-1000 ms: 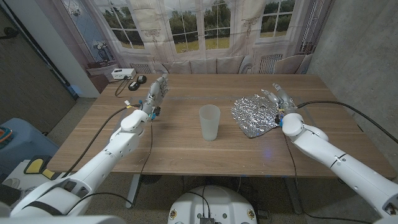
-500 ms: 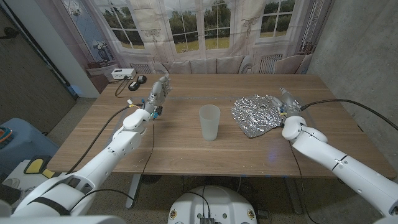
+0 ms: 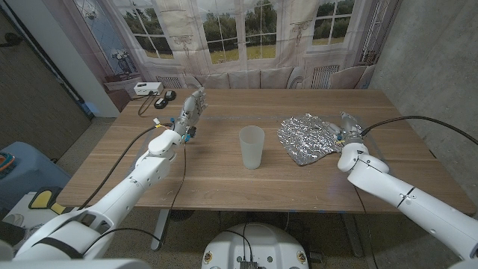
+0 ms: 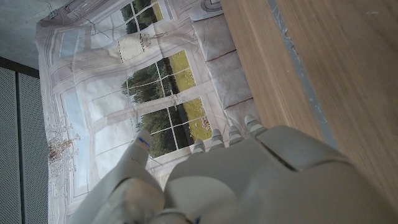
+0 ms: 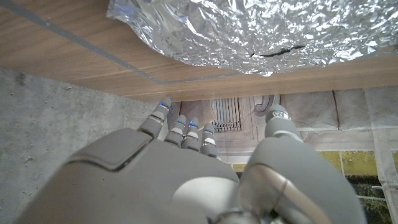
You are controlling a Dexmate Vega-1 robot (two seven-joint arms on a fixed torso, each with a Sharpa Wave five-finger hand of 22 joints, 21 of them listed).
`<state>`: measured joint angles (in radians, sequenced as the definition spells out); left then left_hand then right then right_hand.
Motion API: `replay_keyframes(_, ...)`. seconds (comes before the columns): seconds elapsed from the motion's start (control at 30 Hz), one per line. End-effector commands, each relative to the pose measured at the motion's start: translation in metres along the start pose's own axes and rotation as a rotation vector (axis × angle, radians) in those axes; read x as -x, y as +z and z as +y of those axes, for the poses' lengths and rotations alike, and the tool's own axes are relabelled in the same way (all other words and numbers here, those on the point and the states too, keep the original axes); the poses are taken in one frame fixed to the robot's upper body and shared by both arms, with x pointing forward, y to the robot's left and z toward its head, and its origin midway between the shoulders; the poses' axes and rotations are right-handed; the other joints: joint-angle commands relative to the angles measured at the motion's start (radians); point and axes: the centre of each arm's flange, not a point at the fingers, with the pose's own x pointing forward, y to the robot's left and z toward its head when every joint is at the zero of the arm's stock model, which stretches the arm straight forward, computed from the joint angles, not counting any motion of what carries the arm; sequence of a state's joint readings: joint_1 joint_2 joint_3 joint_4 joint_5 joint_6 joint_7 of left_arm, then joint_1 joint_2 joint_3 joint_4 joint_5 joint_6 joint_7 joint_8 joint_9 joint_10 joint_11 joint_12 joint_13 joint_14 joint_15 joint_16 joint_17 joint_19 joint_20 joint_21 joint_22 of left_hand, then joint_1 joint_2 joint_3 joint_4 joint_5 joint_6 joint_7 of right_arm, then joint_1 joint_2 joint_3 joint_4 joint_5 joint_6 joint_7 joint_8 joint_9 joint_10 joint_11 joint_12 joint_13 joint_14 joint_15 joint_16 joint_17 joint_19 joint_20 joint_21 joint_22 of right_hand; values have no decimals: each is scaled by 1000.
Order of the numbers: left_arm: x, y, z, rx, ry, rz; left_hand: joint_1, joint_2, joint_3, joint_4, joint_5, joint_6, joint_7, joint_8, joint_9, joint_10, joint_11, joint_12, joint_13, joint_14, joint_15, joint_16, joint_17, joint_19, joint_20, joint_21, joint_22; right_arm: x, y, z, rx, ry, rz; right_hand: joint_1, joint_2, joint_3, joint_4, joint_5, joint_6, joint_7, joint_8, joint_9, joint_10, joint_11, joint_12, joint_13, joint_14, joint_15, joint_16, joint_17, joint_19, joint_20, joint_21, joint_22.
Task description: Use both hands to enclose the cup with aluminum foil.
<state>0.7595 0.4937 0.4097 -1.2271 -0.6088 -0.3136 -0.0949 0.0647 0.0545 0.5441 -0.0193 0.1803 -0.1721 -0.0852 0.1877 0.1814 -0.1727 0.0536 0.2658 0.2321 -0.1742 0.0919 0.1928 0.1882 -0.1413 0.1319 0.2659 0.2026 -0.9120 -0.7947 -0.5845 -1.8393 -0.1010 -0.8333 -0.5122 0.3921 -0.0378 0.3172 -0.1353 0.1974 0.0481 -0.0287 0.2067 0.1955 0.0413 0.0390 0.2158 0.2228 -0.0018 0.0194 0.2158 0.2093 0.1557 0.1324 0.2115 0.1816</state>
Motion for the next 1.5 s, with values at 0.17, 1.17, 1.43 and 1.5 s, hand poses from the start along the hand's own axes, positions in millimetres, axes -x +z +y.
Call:
replay_keyframes(0.17, 1, 2, -5, -6, -3, 1, -9, 0, -2, 1, 5, -16, 9, 4, 0, -50, 6, -2, 2, -12, -5, 0, 1, 3, 0, 0, 5, 0, -7, 11, 147, 53, 105, 0, -8, -6, -1, 8, -15, -7, -8, 2, -10, -2, -3, 1, 5, 3, 5, -1, 11, 5, 7, 1)
replay_keyframes(1.17, 1, 4, -4, -8, -1, -1, -15, 5, -6, 7, 7, -13, 14, 3, 0, -54, 5, -8, -2, -21, -7, -2, 0, 0, -6, -2, 5, -5, -7, 33, 257, 112, 151, 49, -9, -11, -13, 47, 35, -11, 14, 3, 45, -17, 15, -1, 108, -36, 38, 0, 93, -16, 23, 1)
replay_keyframes(1.43, 3, 4, -4, -11, 3, 0, -17, 6, -7, 8, 7, -13, 15, 3, -1, -55, 5, -10, -3, -23, -8, -2, 0, 0, -5, -3, 5, -6, -7, 37, 273, 124, 151, 61, 0, -19, -7, 60, 92, -12, 26, 3, 112, -13, 37, 0, 188, -60, 76, 18, 150, -29, 37, 3)
replay_keyframes(1.5, 3, 4, -4, -9, 4, 1, -17, 6, -7, 9, 7, -13, 15, 3, -1, -57, 6, -11, -4, -24, -7, -3, 0, -1, -6, -3, 5, -6, -7, 38, 290, 111, 141, 80, 9, -20, -10, 71, 149, -14, 40, 2, 170, -15, 58, 4, 243, -73, 105, 34, 184, -36, 44, 5)
